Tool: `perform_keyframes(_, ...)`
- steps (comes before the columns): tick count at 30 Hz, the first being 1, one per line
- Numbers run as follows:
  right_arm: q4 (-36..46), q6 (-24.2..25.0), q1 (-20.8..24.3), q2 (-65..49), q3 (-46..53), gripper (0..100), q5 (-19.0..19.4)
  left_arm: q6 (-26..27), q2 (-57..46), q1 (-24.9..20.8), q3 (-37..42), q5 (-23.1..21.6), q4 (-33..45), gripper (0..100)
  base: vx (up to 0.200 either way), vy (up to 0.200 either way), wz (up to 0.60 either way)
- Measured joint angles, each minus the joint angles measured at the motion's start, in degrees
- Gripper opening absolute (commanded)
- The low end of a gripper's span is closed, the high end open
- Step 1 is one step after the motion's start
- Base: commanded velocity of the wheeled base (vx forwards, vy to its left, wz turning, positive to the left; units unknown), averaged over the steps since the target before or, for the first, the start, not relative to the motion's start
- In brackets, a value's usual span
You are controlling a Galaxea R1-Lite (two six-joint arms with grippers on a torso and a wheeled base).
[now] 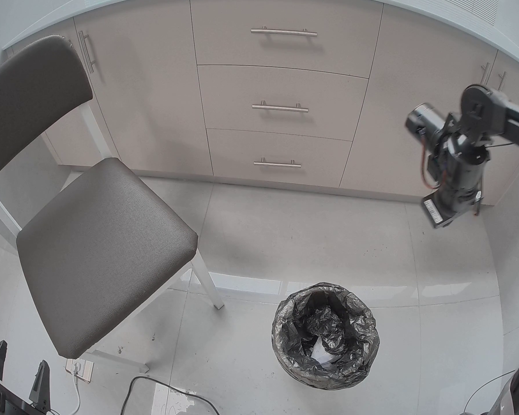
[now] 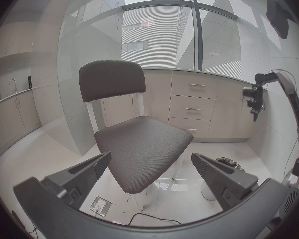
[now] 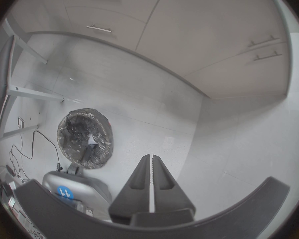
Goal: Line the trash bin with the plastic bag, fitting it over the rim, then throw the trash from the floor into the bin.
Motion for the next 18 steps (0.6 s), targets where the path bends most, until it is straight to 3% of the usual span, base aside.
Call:
perform_keyframes(6,9.19,-7.01,-3.54,-12.13,0.0,0,-0.06,-0.02,0.0,0.0,0.0,-0.02,0.0,100,0.0,0.0,0.0)
perform_keyframes(11,16.92,-15.74,-4.05,-23.89,0.0,0,0.22,0.0,0.0,0.0,0.0,-0.02,0.02,100,0.0,0.0,0.0)
perform_keyframes(18,18.42,-19.48,-4.27,-37.12,0.0,0,0.71,-0.02,0.0,0.0,0.0,-0.02,0.0,100,0.0,0.0,0.0)
